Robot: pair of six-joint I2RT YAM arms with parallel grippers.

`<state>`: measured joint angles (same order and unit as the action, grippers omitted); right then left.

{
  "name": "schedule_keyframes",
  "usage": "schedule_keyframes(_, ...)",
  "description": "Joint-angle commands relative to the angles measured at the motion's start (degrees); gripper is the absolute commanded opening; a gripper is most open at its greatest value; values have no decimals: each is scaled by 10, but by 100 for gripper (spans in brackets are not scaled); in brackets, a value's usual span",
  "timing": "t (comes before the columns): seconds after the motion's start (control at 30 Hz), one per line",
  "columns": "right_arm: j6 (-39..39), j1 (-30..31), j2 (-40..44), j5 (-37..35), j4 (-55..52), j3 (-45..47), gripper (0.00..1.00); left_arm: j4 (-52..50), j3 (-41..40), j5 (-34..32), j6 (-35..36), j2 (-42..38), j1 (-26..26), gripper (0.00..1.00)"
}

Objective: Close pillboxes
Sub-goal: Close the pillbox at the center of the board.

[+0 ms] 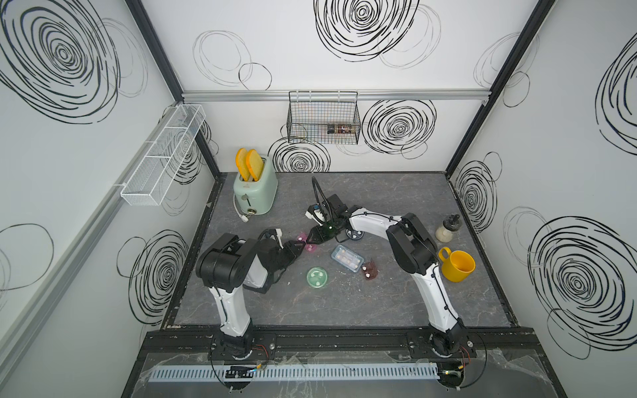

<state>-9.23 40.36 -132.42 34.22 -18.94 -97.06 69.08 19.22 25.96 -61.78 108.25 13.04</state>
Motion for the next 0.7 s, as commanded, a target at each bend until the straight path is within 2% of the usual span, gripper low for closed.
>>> schedule_keyframes(0.0, 1, 2, -27, -7, -14, -7, 43, 29, 12, -10, -6, 15, 3, 36)
schedule_keyframes(0.67, 5, 0, -59, -6, -42, -34, 42, 1, 30, -45, 5, 48, 15, 32)
